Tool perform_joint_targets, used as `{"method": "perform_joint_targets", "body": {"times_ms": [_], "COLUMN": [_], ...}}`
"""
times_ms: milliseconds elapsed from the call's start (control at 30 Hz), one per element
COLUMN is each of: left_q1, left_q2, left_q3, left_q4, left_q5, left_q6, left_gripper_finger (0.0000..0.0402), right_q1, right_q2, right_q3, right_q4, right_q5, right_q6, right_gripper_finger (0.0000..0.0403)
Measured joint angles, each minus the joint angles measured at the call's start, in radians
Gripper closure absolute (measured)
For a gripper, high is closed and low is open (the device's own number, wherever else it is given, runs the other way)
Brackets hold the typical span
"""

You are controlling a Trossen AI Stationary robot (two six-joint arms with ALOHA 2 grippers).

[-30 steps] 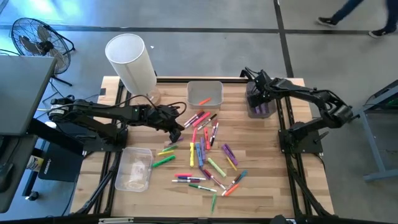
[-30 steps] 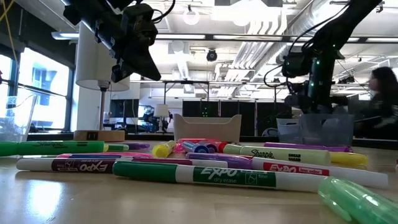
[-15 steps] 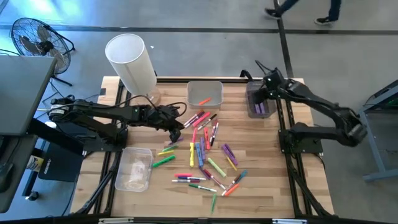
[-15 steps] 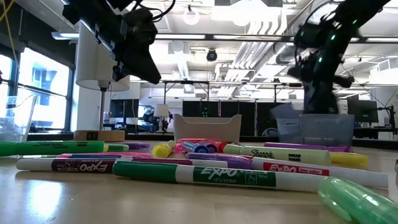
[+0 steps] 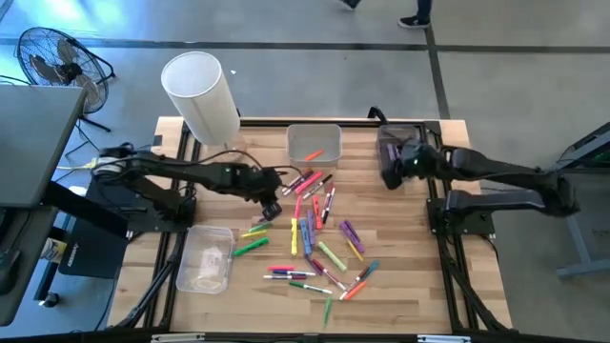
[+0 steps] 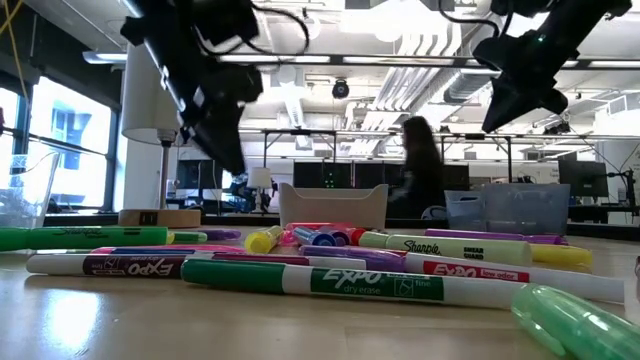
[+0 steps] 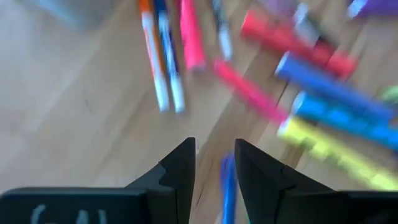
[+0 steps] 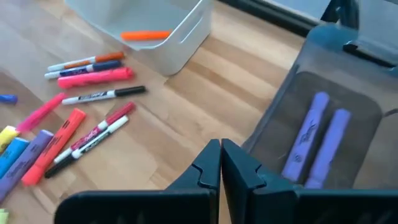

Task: Pick & Place Markers
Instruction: Put the purple pen into the white bin

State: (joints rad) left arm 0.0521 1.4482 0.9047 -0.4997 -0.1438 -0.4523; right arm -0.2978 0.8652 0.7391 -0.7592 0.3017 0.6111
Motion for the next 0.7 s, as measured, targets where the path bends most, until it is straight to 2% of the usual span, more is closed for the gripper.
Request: {"method": "perform_joint_targets", "body": {"times_ms": [133,333,700], "left_q1": [0.000,0.000,0.000], "left_q2": [0.101,0.186,0.258], "left_q3": [0.045,0.067,0.067], "left_q4": [-0.047,-0.041,-0.066], "left_q5": [0.064,0.161,0.157], "left_q6": [0.005,0.014,0.057], "left_gripper_finger": [0.0291,0.0291,0.0291], "right_q1": [0.101,0.182,0.275], "right_q2": [0.034,0.075,0.097], "right_q3": [0.000,0.000,0.000], "right_q4": [-0.002,-0.006,-0.002], "right_q5": [0.070,0.106,0.125], "right_q6": [0.088,0.192,0.335], "right_gripper_finger": [0.0402,0.0402,0.0402]}}
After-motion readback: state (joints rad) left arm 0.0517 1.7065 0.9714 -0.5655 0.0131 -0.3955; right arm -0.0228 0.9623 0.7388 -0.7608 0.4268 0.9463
